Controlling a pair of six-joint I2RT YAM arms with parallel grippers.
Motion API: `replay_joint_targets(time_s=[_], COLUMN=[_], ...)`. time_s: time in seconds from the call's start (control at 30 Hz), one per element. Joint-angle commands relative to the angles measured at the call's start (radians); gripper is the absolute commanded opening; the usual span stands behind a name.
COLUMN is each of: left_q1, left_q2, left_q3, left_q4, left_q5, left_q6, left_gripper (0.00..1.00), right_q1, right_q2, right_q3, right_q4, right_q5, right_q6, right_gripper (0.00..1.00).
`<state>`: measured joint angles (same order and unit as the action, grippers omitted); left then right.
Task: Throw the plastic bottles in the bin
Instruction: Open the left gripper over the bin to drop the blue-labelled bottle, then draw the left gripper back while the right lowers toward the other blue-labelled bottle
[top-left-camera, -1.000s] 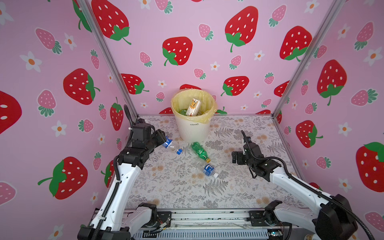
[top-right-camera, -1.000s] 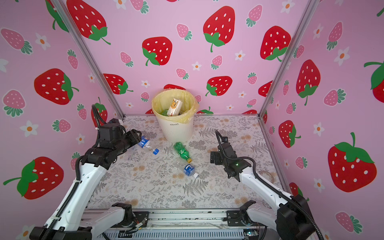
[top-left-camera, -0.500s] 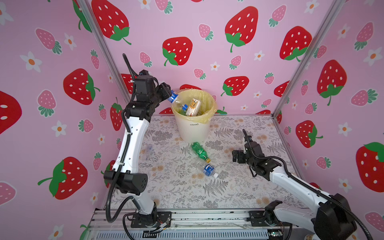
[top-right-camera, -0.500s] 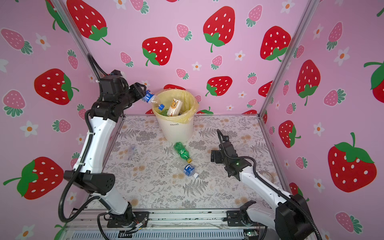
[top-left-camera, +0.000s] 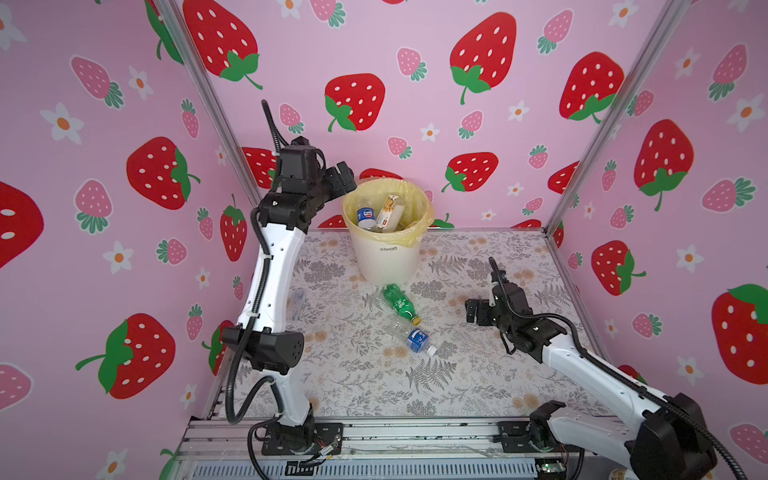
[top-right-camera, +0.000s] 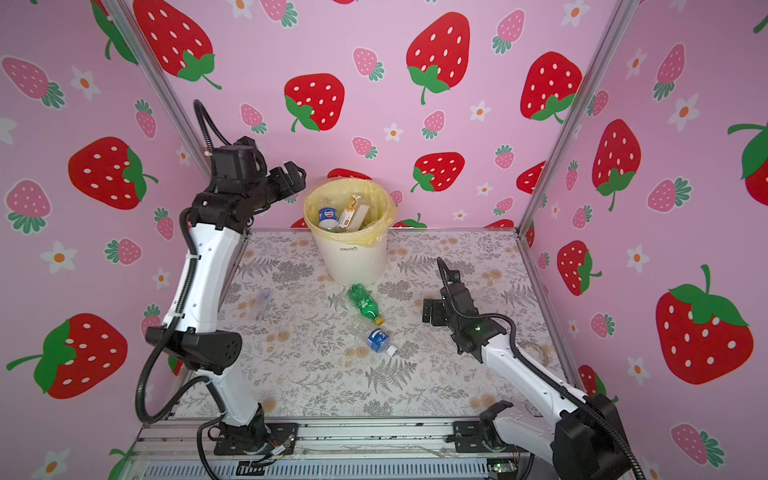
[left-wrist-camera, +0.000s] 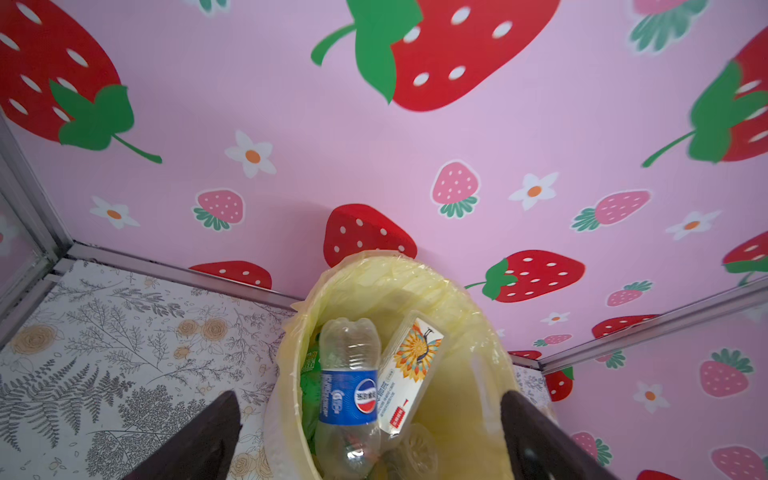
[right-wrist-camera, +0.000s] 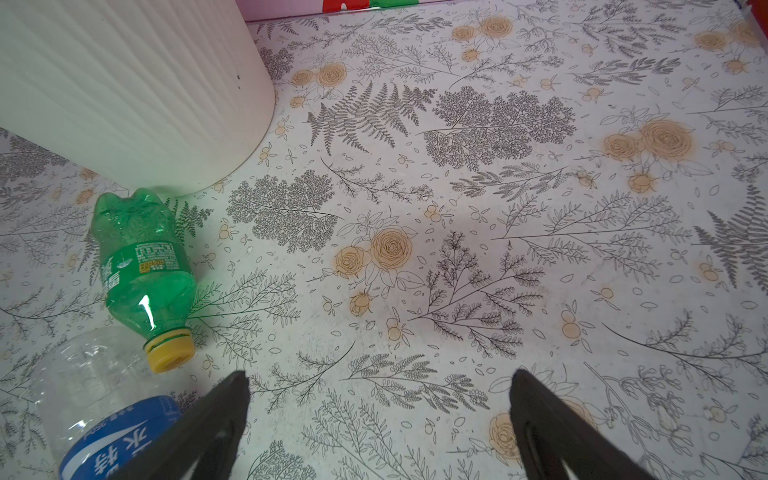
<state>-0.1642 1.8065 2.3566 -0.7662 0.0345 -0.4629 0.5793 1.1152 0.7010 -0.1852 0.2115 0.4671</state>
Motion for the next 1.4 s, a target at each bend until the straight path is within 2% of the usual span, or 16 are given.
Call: replay_joint_targets(time_s=[0.0,0.17,0.4,0.6,0.83,1.1,1.37], left_q1=[0.0,0.029,0.099,0.131,0.157,0.223,0.245], left_q2=[-0.103,-0.217,-0.39,-0.48,-0.481,-0.521,-0.539], left_q3=[-0.042,-0.223,-0.642,-0.899,-1.013,-1.134,-1.191], left_q4=[-0.018,-0.061,0.012,0.09,0.063,0.06,0.025], left_q5=[0.009,0.008,0.06,0.096,0.204,0.27,0.26], left_q6=[0.03,0.034,0.003,-0.002,0.032,0.05,0.072], left_gripper=[0.99,0.99,0.99,0.99,0.99,0.99,0.99], right_q1=[-0.004,-0.005,-0.004,-0.004,-0.004,0.012,0.097], right_q2=[0.004,0.01,0.019,0.03,0.037,0.043,0.063], right_q3=[0.043,0.054,0.054,0.039,0.011,-0.01,-0.03], right_q4=[-0.015,-0.015,-0.022,-0.022,0.011,0.034,0.056], right_q5=[-0.019,-0.035,-0.068,-0.101,-0.201,-0.268,-0.231], right_q6=[-0.001,-0.005,-0.028,-0.036,-0.044,-0.033,0.003], right_gripper=[0.99,0.99,0.99,0.99,0.99,0.99,0.99])
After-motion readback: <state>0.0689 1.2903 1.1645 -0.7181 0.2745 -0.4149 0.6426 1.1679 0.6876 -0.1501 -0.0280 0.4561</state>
